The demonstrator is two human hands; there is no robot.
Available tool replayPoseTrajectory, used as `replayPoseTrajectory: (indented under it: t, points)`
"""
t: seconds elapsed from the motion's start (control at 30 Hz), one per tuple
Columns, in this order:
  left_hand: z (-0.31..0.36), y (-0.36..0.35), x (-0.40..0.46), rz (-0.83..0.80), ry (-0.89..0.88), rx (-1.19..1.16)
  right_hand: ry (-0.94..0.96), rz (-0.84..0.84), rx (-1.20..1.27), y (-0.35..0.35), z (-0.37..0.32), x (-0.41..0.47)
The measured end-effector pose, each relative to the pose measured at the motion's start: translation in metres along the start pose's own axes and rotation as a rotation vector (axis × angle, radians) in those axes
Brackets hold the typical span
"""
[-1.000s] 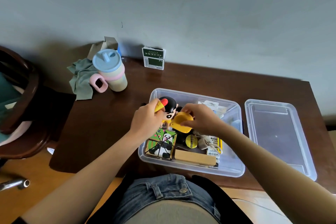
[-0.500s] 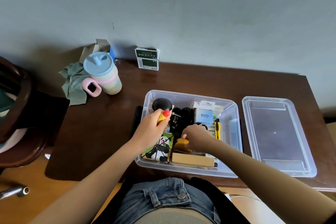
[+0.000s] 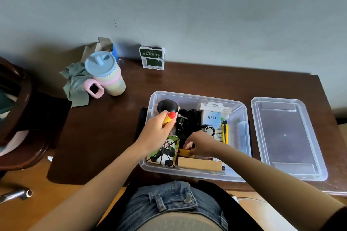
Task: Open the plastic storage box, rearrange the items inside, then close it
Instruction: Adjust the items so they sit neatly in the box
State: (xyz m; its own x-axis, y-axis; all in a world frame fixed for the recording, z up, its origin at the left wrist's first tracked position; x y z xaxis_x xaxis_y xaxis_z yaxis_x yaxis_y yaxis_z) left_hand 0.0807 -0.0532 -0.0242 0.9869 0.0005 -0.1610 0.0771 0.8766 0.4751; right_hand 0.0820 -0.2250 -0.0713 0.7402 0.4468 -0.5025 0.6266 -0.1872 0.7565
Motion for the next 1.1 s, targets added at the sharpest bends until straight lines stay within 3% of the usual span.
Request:
replayPoseTrajectory:
  t: [0.23, 0.53, 0.83, 1.1]
  points:
    - [0.001, -0.004, -0.001, -0.042, 0.001, 0.017, 0.046, 0.059, -0.109, 0.001, -0.005, -0.002]
    - [0.012, -0.014, 0.004, -0.170, -0.066, 0.025, -0.060, 0.255, 0.168, 0.052, 0.010, -0.013]
    - [0.014, -0.012, 0.006, -0.135, -0.014, 0.020, 0.159, -0.039, -0.226, 0.014, -0.024, 0.001]
    - [0.007, -0.005, 0.004, -0.138, -0.041, 0.007, 0.197, -0.276, -0.485, 0.020, -0.024, 0.015]
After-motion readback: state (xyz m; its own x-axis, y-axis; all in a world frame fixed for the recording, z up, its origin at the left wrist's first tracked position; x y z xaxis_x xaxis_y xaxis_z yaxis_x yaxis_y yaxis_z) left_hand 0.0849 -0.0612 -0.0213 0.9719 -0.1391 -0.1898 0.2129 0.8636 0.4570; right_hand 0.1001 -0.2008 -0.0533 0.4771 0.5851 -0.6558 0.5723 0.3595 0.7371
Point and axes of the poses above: each hand's wrist, its own x-axis towards the middle knuckle, its own y-axis out of the back of the hand, z = x × y, the point moved 2 cm from there along x, towards the middle knuckle, and after that the axes turned 10 degrees about z, right-handed, at the moved point
